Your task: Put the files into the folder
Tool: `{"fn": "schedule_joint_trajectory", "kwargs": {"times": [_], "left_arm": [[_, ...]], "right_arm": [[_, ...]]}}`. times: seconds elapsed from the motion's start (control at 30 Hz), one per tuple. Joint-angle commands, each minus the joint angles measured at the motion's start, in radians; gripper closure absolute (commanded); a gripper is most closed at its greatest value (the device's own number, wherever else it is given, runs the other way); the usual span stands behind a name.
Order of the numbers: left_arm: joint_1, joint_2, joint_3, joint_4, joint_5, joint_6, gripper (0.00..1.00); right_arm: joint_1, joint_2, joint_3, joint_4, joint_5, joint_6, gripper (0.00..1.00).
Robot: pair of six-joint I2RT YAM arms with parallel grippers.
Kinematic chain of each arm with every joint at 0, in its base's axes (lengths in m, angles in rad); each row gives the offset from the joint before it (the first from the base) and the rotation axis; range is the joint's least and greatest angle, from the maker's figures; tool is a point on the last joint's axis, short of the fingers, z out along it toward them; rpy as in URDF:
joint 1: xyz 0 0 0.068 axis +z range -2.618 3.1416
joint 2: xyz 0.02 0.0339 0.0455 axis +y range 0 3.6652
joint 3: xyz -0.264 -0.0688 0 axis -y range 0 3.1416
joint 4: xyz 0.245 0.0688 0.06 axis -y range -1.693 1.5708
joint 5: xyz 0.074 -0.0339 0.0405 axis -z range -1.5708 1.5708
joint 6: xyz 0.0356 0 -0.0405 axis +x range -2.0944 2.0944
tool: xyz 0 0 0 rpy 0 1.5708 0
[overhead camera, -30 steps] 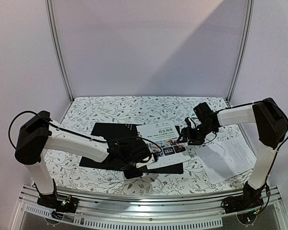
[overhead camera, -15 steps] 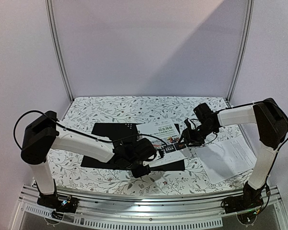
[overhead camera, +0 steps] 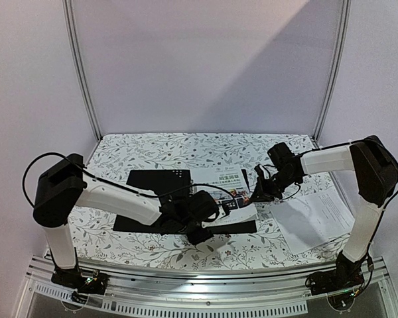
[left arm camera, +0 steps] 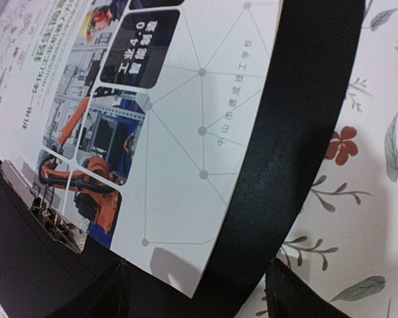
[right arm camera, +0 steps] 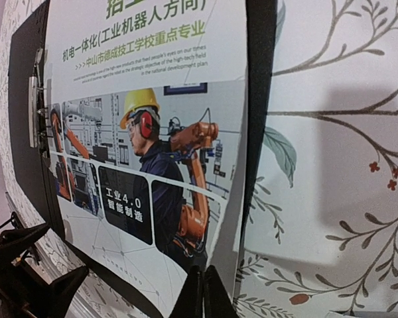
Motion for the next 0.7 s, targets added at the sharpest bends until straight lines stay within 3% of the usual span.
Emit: {"fn": "schedule_joint_trajectory", "kwargs": {"times": [0.0,0.33,0.43,0.53,0.67], "left_arm": [[-0.01,0.012,-0.006,-0.01,0.06,-0.02,0.29],[0.022,-0.207,0.158,-0.165,0.334,-0.019,0.24],[0.168,-0.271,0.16,-0.114,0.382,-0.126,0.22],[0.316,-0.283,0.133,-0.088,0.306,-0.252,0.24],[0.422,-0.265,0.041,-0.027,0.269,-0.385,0.26]], "right_arm": [[0.003,-0.002,0.002,-0.013,-0.013,0.002,1.0],[0.003,-0.053,-0.042,0.003,-0.017,-0.001,1.0],[0.003,-0.056,-0.055,0.012,-0.023,-0.002,1.0],[0.004,-0.06,-0.079,0.037,-0.039,0.006,1.0],[0.003,-0.07,-0.104,0.056,-0.052,0.015,1.0]]}}
